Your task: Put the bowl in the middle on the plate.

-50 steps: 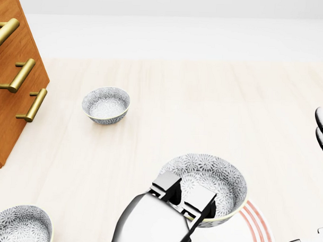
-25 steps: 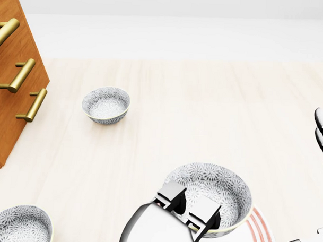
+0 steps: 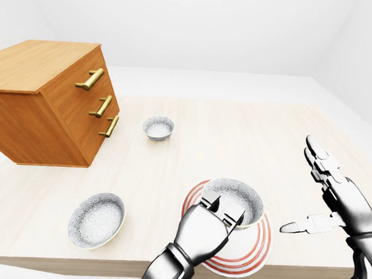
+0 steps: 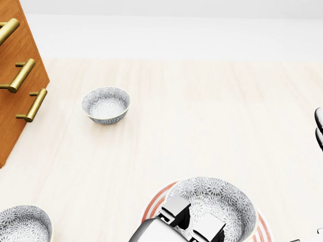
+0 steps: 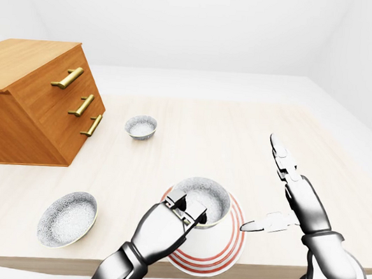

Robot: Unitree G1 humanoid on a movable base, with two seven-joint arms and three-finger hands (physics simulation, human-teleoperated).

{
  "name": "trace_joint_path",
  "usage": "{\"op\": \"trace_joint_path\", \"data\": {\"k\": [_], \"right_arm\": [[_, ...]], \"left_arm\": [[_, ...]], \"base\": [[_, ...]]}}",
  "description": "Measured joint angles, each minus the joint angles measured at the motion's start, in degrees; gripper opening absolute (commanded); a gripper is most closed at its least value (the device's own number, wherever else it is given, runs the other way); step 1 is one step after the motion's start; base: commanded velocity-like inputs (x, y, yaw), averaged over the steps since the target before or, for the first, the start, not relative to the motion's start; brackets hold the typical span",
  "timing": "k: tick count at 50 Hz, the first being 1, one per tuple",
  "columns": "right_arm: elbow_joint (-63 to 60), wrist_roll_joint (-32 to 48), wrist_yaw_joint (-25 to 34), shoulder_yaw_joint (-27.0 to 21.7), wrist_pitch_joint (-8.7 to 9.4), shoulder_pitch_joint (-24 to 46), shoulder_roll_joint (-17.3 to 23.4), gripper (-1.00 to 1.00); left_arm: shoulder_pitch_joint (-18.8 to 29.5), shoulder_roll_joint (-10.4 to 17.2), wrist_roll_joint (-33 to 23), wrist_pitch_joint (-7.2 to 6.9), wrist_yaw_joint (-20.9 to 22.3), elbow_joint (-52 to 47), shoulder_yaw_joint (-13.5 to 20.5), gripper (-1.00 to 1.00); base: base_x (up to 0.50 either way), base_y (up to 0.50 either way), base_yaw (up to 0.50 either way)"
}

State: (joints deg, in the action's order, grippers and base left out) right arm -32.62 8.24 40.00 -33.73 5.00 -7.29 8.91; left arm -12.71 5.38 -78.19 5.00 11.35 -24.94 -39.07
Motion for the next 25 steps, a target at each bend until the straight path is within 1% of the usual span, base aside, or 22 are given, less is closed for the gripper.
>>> {"op": "trace_joint_path", "data": {"k": [17,25], "right_arm": [[0.1,0.0,0.0,0.0,0.0,0.1,0.1,1.0],[-0.1,0.0,0.0,0.0,0.0,0.1,0.1,1.0]], "left_arm": [[0.2,0.0,0.2,0.0,-0.3,1.2,0.2,-1.0],[-0.2,0.2,-0.1,0.0,-1.8,3.7,-0.2,-1.0]], "base": [[0.0,0.0,0.0],[0.0,0.0,0.0]]}}
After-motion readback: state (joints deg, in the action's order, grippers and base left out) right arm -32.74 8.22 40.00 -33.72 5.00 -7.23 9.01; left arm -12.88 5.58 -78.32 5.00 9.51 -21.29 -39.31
